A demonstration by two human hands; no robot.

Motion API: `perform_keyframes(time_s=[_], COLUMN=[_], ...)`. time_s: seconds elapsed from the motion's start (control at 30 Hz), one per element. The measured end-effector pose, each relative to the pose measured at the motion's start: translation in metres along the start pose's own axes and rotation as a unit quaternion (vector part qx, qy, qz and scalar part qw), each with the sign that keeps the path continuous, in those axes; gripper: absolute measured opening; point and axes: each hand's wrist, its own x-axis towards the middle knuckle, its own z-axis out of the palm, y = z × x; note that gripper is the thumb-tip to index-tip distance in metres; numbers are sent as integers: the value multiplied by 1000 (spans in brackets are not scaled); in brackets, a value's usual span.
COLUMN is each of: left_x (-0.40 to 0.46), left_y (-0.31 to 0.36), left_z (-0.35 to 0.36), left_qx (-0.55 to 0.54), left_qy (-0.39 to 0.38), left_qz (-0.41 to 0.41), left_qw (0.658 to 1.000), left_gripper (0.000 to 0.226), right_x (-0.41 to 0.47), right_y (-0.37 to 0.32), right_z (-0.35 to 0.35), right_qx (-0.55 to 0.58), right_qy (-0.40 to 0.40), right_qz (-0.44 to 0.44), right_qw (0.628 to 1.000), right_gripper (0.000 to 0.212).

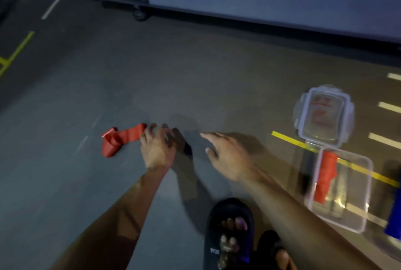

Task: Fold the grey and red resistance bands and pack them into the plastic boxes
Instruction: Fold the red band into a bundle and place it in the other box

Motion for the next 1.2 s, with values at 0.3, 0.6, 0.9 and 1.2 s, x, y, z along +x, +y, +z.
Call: perform_keyframes(time_s=[0.3, 0.6, 0.9, 1.2], left_x=[24, -32, -101, -183], left_y=[-57, -7, 63, 145], left_z=[-14, -56, -204, -394], left_qx=[37, -120, -350, -328], left_qy=[-93, 26, 46, -47], left_qz=[-109, 56, 71, 369], left_qw=[989, 991, 933, 868], left_gripper=[65, 34, 16, 23], right_x=[5, -57, -159, -244], right_y=[-2, -9, -103, -244], right_z=[11, -27, -151, -230], right_qx=[-15, -47, -85, 111], right_qy=[-15, 23, 135, 256], right_qz=[20, 28, -21, -136], right_qw=[1000, 998, 987, 951], right_gripper=[61, 49, 42, 34])
